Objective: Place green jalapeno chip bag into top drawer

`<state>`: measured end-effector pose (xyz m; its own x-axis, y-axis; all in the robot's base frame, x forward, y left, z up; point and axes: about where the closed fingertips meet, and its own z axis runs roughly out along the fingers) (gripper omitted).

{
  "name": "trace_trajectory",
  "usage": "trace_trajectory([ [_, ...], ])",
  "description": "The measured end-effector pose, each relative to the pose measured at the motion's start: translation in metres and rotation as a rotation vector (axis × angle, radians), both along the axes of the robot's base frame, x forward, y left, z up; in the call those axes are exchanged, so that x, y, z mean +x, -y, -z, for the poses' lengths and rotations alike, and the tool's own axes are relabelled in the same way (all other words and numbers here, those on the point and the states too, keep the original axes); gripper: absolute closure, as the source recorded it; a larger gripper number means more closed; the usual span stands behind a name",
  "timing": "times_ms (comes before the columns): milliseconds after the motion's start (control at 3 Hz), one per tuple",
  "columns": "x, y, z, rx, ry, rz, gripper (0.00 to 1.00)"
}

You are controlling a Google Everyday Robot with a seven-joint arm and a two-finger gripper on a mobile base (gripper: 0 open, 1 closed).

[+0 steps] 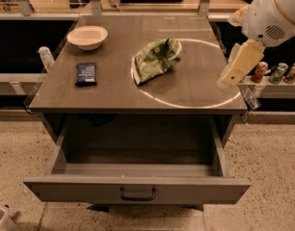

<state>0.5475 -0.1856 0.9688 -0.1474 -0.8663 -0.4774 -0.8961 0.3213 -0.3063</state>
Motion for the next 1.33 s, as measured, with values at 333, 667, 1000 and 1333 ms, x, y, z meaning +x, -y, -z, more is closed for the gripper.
trace_trajectory([
  [333, 0.022, -0.032, 0.014, 0.054, -0.014, -0.085, 0.0],
  [667, 0.044, -0.061, 0.025, 0.084, -0.028, -0.169, 0.0],
  [1000, 0.063, -0.088, 0.044, 0.108, -0.059, -0.244, 0.0],
  [1333, 0.077, -0.108, 0.056, 0.094, -0.069, -0.303, 0.0],
])
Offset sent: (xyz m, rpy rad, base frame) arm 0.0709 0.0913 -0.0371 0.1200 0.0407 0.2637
